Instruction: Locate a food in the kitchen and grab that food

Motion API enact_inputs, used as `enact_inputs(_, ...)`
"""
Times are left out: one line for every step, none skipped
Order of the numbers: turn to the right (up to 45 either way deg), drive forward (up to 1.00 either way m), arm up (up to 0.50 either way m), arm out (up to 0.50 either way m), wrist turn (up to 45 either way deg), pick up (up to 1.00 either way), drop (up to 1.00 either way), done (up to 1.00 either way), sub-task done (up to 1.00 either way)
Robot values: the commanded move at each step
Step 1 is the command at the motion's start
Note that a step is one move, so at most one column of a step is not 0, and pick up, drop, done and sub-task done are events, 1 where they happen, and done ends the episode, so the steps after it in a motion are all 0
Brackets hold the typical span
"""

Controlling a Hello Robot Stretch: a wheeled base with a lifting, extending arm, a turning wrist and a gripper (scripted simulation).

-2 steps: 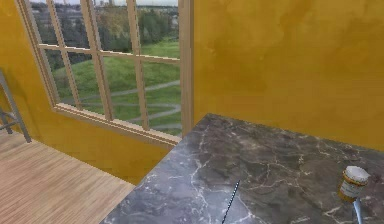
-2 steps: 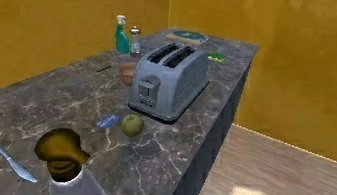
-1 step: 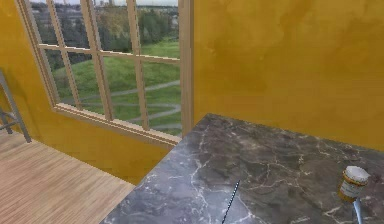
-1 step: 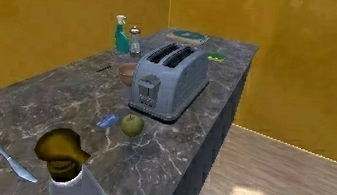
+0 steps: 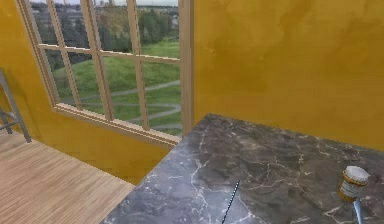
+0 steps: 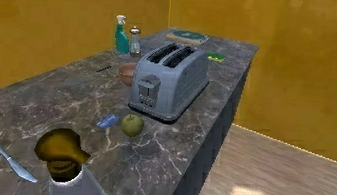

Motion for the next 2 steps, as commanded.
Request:
enact_inputs(0.0,0.0,0.24,0.0,0.0,0.0,0.0,0.0,0.0)
enact_inputs(0.0,0.0,0.0,0.0,0.0,1.0,0.0,0.0,0.0)
